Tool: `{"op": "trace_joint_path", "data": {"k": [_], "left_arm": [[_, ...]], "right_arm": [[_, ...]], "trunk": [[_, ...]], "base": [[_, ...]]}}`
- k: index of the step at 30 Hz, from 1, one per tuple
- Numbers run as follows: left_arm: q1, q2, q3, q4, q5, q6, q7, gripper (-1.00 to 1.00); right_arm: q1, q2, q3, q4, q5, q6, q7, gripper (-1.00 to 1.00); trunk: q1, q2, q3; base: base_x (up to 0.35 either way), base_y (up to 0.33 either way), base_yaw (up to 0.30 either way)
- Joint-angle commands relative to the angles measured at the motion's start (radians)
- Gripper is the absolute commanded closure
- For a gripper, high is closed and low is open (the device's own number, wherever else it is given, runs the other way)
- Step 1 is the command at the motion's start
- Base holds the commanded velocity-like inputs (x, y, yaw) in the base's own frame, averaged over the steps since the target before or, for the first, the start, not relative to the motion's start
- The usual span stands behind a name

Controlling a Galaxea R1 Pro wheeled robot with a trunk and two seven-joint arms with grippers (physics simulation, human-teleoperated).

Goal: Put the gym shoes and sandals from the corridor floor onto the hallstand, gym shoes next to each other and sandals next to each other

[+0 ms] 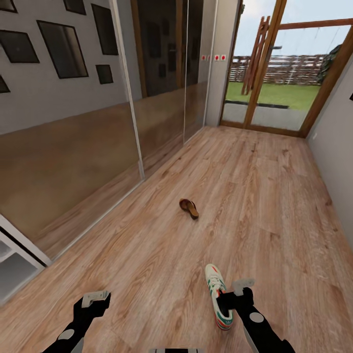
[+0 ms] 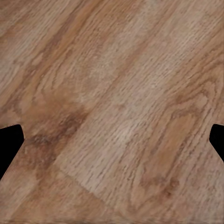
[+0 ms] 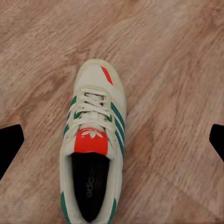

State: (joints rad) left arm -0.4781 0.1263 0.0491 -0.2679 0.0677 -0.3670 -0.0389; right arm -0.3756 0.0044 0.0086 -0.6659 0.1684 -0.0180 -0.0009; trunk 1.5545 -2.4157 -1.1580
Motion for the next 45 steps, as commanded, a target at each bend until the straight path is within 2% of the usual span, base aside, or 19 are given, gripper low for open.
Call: {"op": "trace_joint_path", "data": {"k": [1, 28, 34, 45], "left_arm": [[0.000, 0.000, 0.002, 0.001, 0.007, -0.003, -0.004, -1.00], [-0.001, -0.001, 0.002, 0.001, 0.006, -0.004, -0.004, -1.00], [-0.001, -0.001, 0.002, -0.002, 0.007, -0.021, -0.005, -1.00], [-0.001, -0.007, 0.001, -0.003, 0.006, -0.111, -0.006, -1.00]], "right_arm": [[0.000, 0.000, -0.001, 0.000, 0.009, -0.002, 0.000, -1.00], [0.000, 0.000, -0.004, -0.001, 0.009, -0.003, 0.000, -1.00], [0.000, 0.000, -0.004, -0.001, 0.009, -0.002, 0.001, -1.00], [0.000, 0.000, -0.004, -0.001, 0.008, -0.002, 0.000, -1.00]], "trunk": [[0.000, 0.000, -0.001], [0.000, 0.000, -0.001], [0.000, 0.000, -0.001], [0.042, -0.077, -0.036]], "base": [[-0.126, 0.119, 0.011], [-0.018, 0.017, 0.002], [0.000, 0.000, 0.000], [0.000, 0.000, 0.000]]}}
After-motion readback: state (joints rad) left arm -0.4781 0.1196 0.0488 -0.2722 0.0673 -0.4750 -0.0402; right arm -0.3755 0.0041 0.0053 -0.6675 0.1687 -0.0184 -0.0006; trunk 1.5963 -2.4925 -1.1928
